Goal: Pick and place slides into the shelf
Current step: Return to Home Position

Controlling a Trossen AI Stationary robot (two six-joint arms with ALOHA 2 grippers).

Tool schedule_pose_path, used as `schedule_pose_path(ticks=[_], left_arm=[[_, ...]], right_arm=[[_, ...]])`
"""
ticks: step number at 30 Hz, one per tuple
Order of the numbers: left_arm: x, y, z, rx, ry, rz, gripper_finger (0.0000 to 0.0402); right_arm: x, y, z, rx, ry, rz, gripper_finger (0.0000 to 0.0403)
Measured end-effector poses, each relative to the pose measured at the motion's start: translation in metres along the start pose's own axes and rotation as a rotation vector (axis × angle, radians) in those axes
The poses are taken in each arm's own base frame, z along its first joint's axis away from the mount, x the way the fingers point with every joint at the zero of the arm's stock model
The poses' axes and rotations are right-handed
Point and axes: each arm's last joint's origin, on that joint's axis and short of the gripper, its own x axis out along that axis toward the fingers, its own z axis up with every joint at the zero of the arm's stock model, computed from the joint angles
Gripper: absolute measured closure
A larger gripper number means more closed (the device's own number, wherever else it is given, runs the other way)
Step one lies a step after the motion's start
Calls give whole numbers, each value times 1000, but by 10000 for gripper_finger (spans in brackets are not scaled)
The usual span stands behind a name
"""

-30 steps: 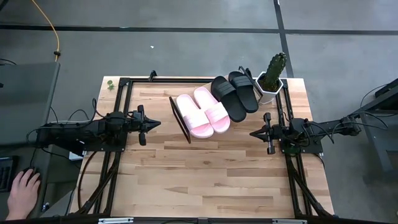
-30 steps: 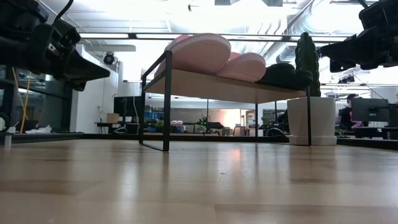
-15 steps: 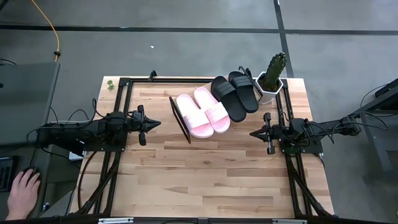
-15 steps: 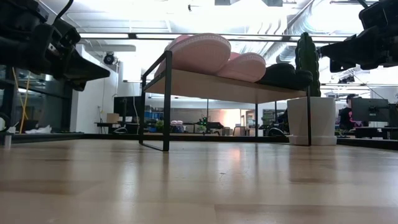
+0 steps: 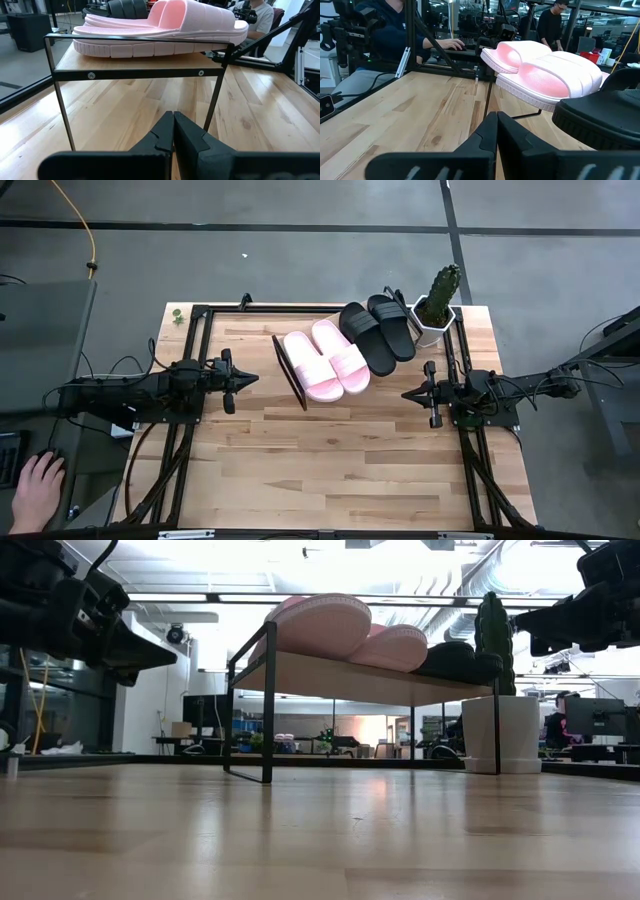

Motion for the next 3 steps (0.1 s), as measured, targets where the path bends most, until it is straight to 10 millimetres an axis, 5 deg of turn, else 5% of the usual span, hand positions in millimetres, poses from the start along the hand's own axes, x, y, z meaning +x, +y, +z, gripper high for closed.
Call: schedule_pose_path(ticks=[3], left_arm=[[0,0,0,0,0,0,401]], right_arm=[[0,0,0,1,0,0,402]])
